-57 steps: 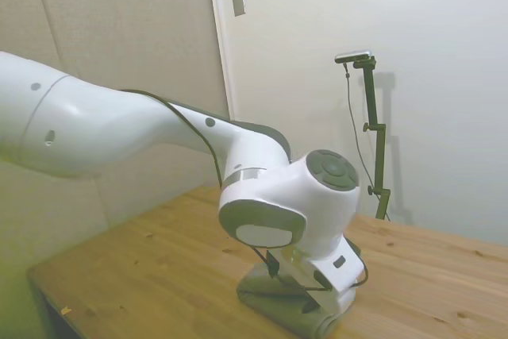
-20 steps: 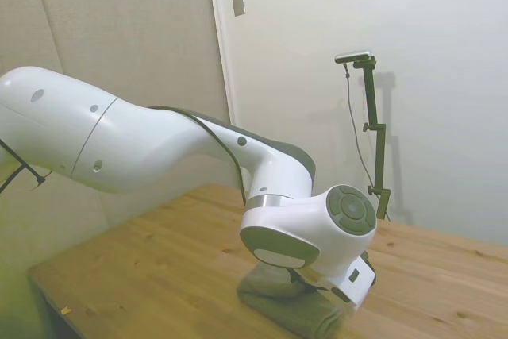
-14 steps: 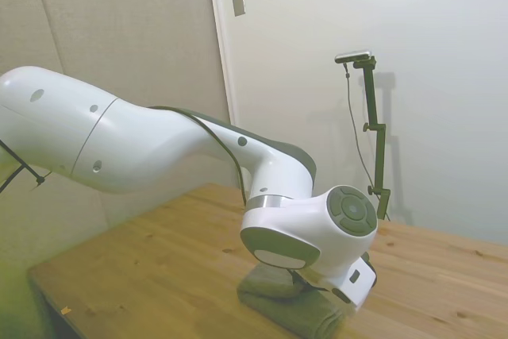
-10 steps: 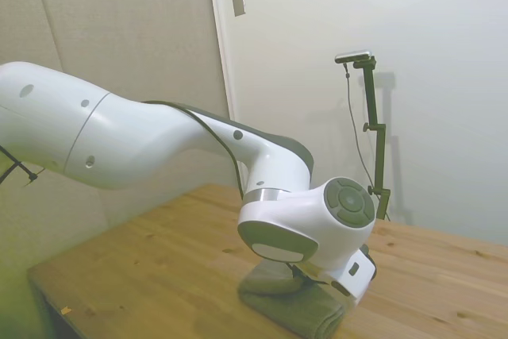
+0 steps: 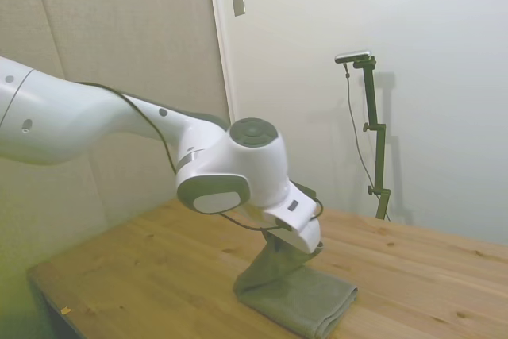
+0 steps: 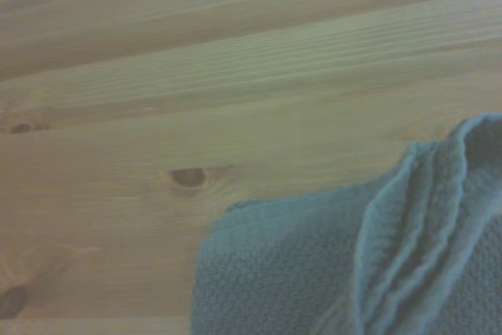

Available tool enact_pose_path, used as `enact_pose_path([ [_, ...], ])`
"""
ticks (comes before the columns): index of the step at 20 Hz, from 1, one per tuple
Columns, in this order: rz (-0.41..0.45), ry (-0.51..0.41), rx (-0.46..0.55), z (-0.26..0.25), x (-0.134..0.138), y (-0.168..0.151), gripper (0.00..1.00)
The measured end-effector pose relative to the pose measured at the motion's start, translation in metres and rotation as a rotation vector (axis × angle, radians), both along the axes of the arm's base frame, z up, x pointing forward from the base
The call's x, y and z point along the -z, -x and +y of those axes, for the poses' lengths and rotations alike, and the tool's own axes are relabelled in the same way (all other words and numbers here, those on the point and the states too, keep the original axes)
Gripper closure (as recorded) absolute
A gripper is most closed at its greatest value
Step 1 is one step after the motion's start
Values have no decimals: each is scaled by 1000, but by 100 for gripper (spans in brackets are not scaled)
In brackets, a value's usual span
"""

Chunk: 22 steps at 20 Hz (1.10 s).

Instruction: Unfold the towel

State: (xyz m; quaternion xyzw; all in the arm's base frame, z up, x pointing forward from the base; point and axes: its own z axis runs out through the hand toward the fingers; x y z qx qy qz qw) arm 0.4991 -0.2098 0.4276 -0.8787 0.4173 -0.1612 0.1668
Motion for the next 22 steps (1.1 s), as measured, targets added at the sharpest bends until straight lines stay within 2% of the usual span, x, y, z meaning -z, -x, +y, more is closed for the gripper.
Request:
enact_pose_path([
  [4,30,174,59,40,10,9,100],
  [12,1,272,53,102,-22,18,100],
  [18,-24,414,29,158,-11,28,100],
  [22,-73,515,35,188,-8,40,100],
])
